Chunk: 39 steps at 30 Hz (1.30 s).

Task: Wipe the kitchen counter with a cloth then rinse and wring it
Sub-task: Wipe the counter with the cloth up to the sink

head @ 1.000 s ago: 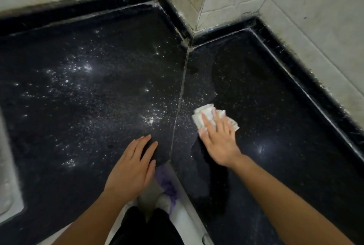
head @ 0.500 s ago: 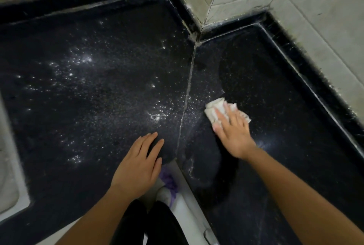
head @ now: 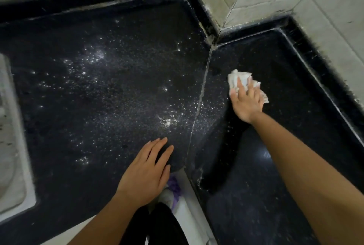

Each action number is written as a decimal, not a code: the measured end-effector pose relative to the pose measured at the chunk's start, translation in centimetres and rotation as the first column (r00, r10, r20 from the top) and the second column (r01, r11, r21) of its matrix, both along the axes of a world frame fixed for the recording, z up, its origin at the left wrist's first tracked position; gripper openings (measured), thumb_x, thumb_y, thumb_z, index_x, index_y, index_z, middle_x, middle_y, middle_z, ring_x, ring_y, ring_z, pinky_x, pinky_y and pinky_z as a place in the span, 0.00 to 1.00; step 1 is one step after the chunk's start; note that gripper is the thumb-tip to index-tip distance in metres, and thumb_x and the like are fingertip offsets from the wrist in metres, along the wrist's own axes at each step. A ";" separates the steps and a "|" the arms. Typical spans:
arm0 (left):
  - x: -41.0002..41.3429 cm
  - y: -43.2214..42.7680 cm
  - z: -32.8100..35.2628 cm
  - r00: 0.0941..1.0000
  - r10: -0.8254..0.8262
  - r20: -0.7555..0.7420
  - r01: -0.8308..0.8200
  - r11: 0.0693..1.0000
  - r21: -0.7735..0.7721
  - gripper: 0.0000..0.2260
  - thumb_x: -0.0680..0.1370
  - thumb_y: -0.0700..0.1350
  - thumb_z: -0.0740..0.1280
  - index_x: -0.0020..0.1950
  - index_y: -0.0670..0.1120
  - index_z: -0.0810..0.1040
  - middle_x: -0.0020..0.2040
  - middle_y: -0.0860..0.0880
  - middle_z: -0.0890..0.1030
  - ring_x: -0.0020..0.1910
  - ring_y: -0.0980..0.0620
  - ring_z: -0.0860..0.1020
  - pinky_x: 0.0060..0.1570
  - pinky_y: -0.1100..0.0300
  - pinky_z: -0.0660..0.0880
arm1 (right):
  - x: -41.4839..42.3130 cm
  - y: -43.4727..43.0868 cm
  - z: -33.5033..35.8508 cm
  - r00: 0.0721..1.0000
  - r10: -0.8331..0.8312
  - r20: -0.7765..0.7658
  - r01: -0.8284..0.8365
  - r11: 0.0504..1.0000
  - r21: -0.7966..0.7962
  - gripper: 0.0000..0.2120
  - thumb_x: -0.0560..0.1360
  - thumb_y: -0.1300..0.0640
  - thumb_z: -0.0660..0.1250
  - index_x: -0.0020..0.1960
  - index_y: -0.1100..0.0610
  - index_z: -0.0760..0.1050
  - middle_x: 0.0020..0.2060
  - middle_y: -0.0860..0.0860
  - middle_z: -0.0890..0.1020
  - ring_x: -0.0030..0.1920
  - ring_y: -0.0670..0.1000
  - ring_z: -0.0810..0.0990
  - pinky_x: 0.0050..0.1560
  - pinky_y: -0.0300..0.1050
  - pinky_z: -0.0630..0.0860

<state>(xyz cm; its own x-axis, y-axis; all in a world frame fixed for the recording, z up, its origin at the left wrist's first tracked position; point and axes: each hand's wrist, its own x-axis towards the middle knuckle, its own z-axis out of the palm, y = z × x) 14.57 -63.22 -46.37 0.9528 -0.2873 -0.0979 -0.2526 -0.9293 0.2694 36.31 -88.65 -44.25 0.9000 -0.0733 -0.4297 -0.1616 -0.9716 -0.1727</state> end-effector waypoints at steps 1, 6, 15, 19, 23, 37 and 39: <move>0.0 0.0 0.1 1.000 0.001 -0.001 -0.001 1.000 0.003 0.25 0.82 0.52 0.44 0.68 0.42 0.72 0.69 0.41 0.71 0.69 0.46 0.66 0.68 0.50 0.60 | -1.3 0.4 -0.1 0.997 0.073 -0.005 -0.073 0.997 -0.001 0.26 0.82 0.43 0.43 0.78 0.43 0.39 0.77 0.51 0.37 0.76 0.57 0.34 0.73 0.56 0.35; 0.0 0.0 0.1 1.000 0.002 -0.017 -0.002 1.000 0.020 0.26 0.82 0.52 0.44 0.68 0.41 0.72 0.69 0.41 0.71 0.68 0.45 0.66 0.68 0.49 0.60 | -9.9 2.4 -0.1 0.923 0.383 -0.041 -0.382 0.924 0.030 0.26 0.82 0.43 0.42 0.76 0.41 0.36 0.76 0.49 0.33 0.74 0.53 0.29 0.73 0.53 0.33; 0.1 -0.2 0.0 1.000 -0.005 -0.019 0.005 1.000 -0.003 0.25 0.82 0.52 0.45 0.69 0.41 0.71 0.69 0.41 0.70 0.69 0.44 0.66 0.70 0.51 0.58 | -16.5 -1.1 -0.3 0.602 0.795 0.071 -0.795 0.605 -0.038 0.25 0.81 0.37 0.40 0.76 0.38 0.40 0.78 0.49 0.48 0.77 0.55 0.43 0.74 0.49 0.42; 0.5 -0.5 0.2 0.999 -0.016 0.030 0.016 1.000 0.006 0.23 0.80 0.51 0.52 0.69 0.42 0.71 0.70 0.41 0.70 0.69 0.45 0.67 0.68 0.50 0.60 | -11.2 -2.3 0.4 0.841 0.536 0.067 -0.534 0.844 -0.055 0.25 0.77 0.35 0.34 0.72 0.34 0.31 0.73 0.43 0.33 0.73 0.48 0.31 0.74 0.50 0.37; 0.6 -0.6 0.1 1.000 -0.005 0.031 0.005 1.000 0.009 0.23 0.81 0.51 0.49 0.69 0.42 0.71 0.70 0.41 0.70 0.69 0.45 0.65 0.69 0.50 0.59 | -5.6 -3.0 1.3 0.987 0.156 0.030 -0.155 0.987 -0.041 0.26 0.82 0.42 0.42 0.77 0.43 0.39 0.77 0.47 0.37 0.76 0.51 0.34 0.73 0.51 0.35; 0.0 0.0 0.1 0.998 -0.023 0.065 0.025 0.999 -0.041 0.22 0.78 0.49 0.54 0.66 0.39 0.74 0.66 0.38 0.73 0.66 0.42 0.68 0.67 0.49 0.62 | -20.0 4.0 -0.1 0.916 0.402 0.010 -0.402 0.915 0.033 0.24 0.77 0.36 0.35 0.72 0.34 0.34 0.74 0.43 0.31 0.72 0.50 0.26 0.70 0.47 0.28; -0.1 0.1 0.5 0.996 -0.023 0.083 0.028 0.998 -0.059 0.22 0.78 0.48 0.54 0.65 0.38 0.74 0.65 0.38 0.74 0.65 0.43 0.66 0.67 0.50 0.61 | -22.3 4.0 0.4 0.889 0.458 -0.005 -0.457 0.889 0.026 0.24 0.76 0.36 0.33 0.71 0.31 0.31 0.72 0.42 0.29 0.72 0.50 0.25 0.68 0.44 0.25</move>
